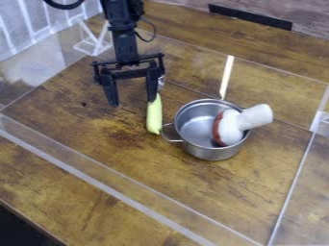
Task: Move the green spoon to the left
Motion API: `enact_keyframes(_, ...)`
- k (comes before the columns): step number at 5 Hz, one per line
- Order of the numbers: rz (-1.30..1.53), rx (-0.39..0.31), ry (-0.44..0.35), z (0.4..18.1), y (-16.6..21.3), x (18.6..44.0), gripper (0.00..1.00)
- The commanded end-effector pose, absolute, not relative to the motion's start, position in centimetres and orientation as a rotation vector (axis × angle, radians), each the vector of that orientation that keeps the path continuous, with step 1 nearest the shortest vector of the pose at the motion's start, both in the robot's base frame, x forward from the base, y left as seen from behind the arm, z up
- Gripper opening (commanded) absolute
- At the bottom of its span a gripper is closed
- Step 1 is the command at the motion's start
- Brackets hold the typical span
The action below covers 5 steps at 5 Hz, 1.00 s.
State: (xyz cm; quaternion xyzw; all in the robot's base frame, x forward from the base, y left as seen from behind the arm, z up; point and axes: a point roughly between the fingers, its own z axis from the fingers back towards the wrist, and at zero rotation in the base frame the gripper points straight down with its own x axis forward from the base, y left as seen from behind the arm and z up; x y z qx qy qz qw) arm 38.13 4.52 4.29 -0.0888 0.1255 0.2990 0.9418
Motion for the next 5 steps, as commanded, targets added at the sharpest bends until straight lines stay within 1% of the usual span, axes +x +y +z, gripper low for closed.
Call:
enact_keyframes(1,0.620,-0.186,0.216,5.0,4.0,39.0,1.00)
enact_keyframes(2,0.668,-0.190,0.229,4.1,4.6,39.2,1.00)
enact_keyframes(3,0.636,-0.182,0.244,3.9,4.7,40.0,1.00)
enact_keyframes(4,0.602,-0.173,0.259,3.8,4.7,40.7,1.00)
enact_keyframes(5,0.582,-0.167,0.274,4.0,4.1,40.8,1.00)
